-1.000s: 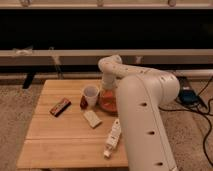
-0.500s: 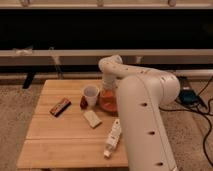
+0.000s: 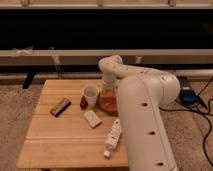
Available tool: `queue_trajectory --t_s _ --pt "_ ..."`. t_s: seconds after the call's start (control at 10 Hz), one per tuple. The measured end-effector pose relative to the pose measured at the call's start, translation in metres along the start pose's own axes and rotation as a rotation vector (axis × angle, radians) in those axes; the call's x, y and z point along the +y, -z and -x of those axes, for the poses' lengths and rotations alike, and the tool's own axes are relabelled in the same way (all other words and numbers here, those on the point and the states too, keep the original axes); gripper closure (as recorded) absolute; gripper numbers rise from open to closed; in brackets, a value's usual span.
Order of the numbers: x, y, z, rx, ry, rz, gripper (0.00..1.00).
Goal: Push the ceramic bowl across the table
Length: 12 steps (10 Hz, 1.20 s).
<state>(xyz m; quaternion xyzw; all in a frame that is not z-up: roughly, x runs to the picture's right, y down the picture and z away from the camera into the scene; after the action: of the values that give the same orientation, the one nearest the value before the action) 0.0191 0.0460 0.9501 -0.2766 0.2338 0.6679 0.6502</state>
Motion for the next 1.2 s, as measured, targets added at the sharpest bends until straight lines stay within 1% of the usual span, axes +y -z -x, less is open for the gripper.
queue_trajectory --t_s 0.8,0.9,1.0,1.2 --pt "0.0 0.0 0.001 -0.003 0.0 0.0 0.35" --pt "0.0 -0.003 0.002 -0.009 0.017 0.0 0.35" --pt "0.003 -0.005 0.005 -0.019 0.057 -0.003 0.35" --pt "0.018 -0.007 0.008 -0.028 0.122 -0.002 0.35"
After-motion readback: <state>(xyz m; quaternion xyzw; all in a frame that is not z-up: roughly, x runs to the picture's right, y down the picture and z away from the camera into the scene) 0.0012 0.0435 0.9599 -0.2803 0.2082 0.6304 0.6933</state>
